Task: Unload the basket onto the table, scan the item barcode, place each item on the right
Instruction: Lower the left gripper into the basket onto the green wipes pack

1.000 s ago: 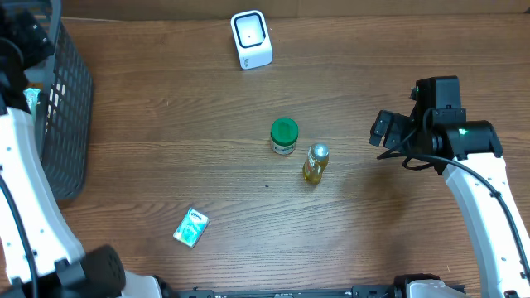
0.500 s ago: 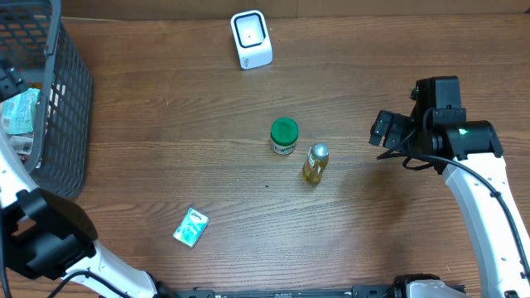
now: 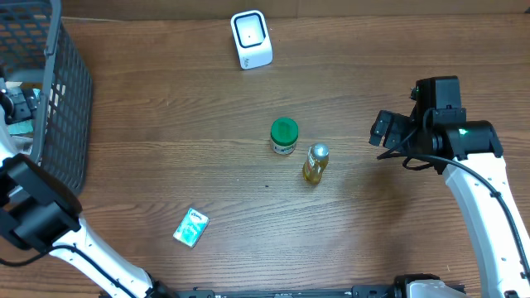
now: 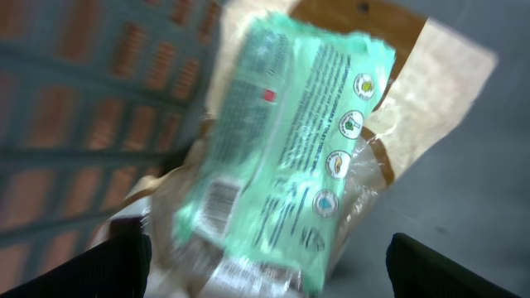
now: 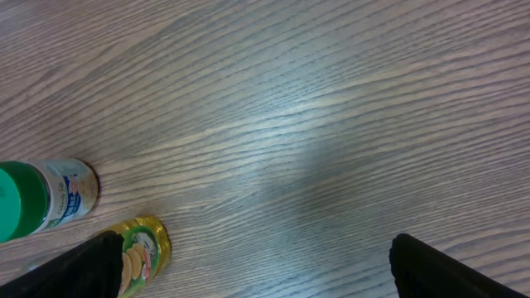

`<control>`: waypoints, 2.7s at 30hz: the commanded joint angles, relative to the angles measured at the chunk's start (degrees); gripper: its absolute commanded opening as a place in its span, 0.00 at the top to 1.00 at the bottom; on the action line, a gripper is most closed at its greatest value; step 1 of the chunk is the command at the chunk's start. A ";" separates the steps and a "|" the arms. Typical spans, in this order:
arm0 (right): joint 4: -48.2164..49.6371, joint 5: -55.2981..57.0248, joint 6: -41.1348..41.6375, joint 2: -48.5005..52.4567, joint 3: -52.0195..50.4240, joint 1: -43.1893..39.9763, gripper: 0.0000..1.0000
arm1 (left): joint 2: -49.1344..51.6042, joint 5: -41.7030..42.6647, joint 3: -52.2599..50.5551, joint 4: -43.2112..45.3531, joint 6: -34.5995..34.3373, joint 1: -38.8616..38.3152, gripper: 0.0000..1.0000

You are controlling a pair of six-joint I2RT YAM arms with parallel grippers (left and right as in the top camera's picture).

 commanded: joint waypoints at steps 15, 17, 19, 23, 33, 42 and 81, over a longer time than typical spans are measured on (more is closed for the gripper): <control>0.11 0.55 -0.33 -0.35 1.20 -0.11 0.00 | 4.20 -0.37 0.28 5.38 4.63 -0.26 0.14; 0.11 0.55 -0.33 -0.35 1.20 -0.11 0.00 | 4.20 -0.37 -0.04 6.01 4.63 -0.20 0.10; 0.11 0.55 -0.33 -0.35 1.20 -0.11 0.00 | 4.20 -0.35 -0.48 6.88 4.63 -0.20 0.07; 0.11 0.55 -0.33 -0.35 1.20 -0.11 0.00 | 4.20 -0.37 -1.95 8.35 4.63 -0.09 0.06; 0.11 0.55 -0.33 -0.35 1.20 -0.11 0.00 | 4.20 -0.39 -4.09 10.01 4.63 1.20 0.26; 0.11 0.55 -0.33 -0.35 1.20 -0.11 0.00 | 2.78 -6.36 -4.07 9.16 4.33 1.18 0.43; 0.11 0.55 -0.33 -0.35 1.20 -0.11 0.00 | -1.29 -7.32 -5.18 -3.28 3.34 2.05 0.00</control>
